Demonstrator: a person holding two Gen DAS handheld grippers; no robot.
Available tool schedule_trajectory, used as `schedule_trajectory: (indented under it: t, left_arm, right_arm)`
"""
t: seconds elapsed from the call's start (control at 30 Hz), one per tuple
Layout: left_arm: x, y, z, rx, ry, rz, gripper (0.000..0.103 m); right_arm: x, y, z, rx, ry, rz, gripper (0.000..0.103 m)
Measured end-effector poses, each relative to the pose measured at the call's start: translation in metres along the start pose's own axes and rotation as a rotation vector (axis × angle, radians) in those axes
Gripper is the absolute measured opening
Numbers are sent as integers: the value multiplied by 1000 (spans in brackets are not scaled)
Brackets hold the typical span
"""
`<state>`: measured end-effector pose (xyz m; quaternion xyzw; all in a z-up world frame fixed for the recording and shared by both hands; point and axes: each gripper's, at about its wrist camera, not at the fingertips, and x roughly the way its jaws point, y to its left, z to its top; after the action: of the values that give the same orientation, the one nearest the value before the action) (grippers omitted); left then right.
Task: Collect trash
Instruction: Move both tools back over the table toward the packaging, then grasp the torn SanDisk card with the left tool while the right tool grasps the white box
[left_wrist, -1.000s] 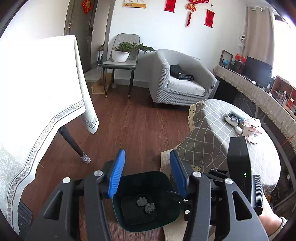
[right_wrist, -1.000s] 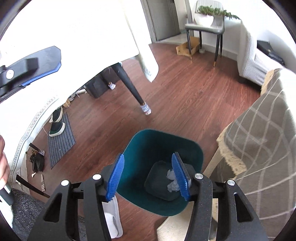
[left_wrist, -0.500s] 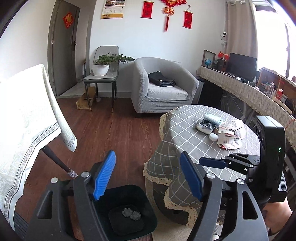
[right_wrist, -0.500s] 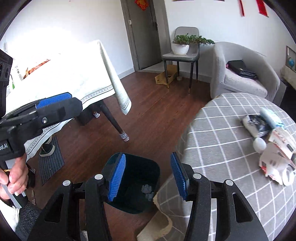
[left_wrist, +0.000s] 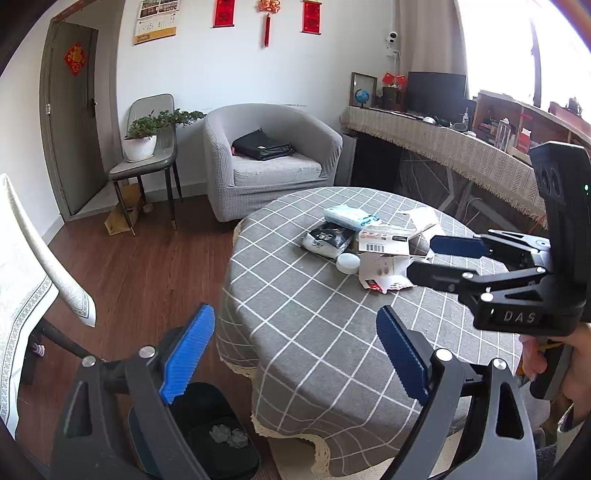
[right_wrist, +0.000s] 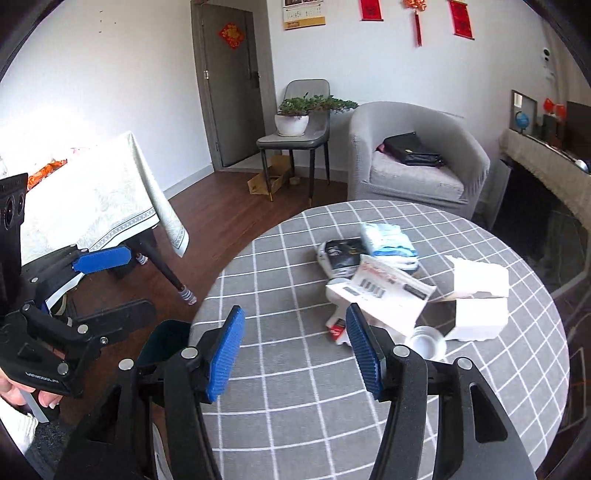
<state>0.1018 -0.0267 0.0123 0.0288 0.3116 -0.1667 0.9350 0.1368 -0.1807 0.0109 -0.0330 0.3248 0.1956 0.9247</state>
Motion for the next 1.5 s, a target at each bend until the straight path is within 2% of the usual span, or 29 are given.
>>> schedule_trajectory:
  t: [0.3,0.5,0.6,0.77,1.1,1.2,1.5]
  left_arm:
    - [32,-35,12,23,13,-41,94]
    - [58,-55,15,44,41,-78,94]
    - [72,-64,17,64,51,-98,94]
    - [95,-73,24,43,63,-141,94]
    - [132,-94,38,78,86,-139,94]
    - [144,-98,38,81,122,-140,94]
    - [156,-93,45,47,150,-108,94]
  right_arm:
    - [-28,-71,-2,55,-35,-80,78]
    - [-27,-104,-2,100,-37,-107,85]
    - [-23,-115,-2,112,-32,-114,85]
    - [-18,-134,-1,137,-24,-102,86]
    - [-7,-161,7,148,-15,-106,86]
    - [-5,-170,8,159,-15,-102,86]
    - [9,-181,6,173,29,-81,86]
